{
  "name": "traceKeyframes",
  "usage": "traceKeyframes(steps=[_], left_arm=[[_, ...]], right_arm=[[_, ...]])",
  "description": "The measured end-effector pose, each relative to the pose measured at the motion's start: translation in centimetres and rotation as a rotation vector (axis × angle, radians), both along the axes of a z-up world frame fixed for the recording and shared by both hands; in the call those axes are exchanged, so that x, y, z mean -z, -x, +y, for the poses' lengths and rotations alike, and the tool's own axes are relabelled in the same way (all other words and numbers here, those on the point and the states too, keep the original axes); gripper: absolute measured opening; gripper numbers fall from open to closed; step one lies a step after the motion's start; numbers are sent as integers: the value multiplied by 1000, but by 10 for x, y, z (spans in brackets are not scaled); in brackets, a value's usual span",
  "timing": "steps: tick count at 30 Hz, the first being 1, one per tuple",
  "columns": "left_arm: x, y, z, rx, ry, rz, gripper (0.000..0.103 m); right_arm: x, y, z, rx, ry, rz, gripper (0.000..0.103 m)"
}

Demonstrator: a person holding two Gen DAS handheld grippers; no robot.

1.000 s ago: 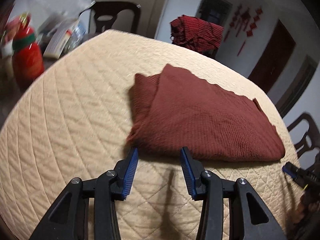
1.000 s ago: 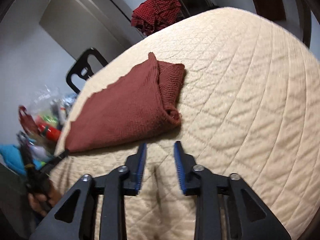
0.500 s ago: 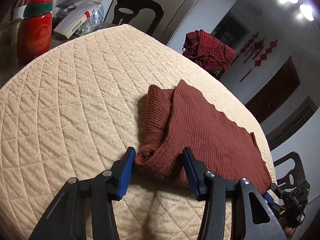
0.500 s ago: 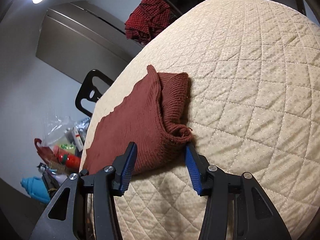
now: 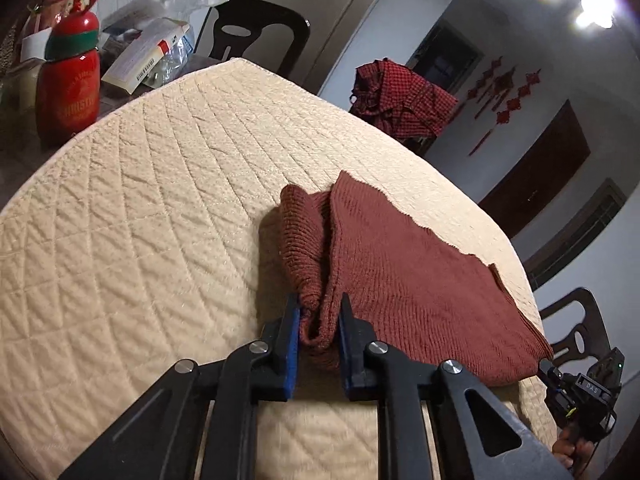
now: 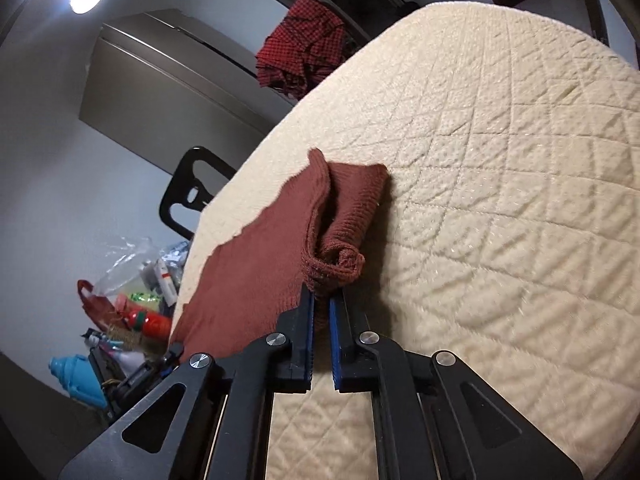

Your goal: Fold small clothes

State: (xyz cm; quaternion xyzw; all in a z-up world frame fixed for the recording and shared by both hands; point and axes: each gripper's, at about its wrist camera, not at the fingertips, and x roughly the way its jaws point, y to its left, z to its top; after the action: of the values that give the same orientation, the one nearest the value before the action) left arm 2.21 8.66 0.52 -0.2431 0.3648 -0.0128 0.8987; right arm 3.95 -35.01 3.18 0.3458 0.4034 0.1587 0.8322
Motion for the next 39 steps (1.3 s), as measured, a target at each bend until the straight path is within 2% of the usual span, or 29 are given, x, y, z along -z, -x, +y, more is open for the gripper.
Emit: traceKeyframes(steps=[8, 15, 18, 20, 21, 24, 25, 28, 31, 35, 37, 39], left_arm=[[12, 64, -8, 40, 11, 39, 18], [20, 93, -14, 72, -19, 37, 19], [19, 91, -13, 68, -31, 42, 25], [12, 92, -12, 69, -60, 30, 25], [7, 93, -12, 61, -86, 18, 26], [-8, 91, -11, 40, -142, -19, 26], [-12, 91, -12, 37, -151, -35, 26], [-23, 83, -22, 66, -156, -84, 27], [-22, 64, -40, 121, -143, -94, 29], [-12, 41, -60, 158, -183, -78, 29], [-1, 31, -63, 153, -220, -34, 29], [9, 31, -60, 157, -224, -14, 29]], right_arm=[[11, 67, -17, 10, 6, 80, 6], [15, 96, -28, 52, 58, 99, 6], [10, 101, -37, 80, 101, 92, 6], [-8, 104, -33, 74, 168, 34, 6], [-16, 104, -28, 61, 198, 2, 8], [-29, 99, -7, 7, 256, -69, 23], [-31, 92, 5, -26, 279, -93, 24], [-26, 77, 28, -93, 309, -116, 24], [-20, 60, 46, -139, 329, -116, 24], [-12, 45, 58, -169, 368, -111, 24], [-4, 42, 52, -145, 389, -79, 23], [-1, 41, 44, -130, 372, -80, 17]])
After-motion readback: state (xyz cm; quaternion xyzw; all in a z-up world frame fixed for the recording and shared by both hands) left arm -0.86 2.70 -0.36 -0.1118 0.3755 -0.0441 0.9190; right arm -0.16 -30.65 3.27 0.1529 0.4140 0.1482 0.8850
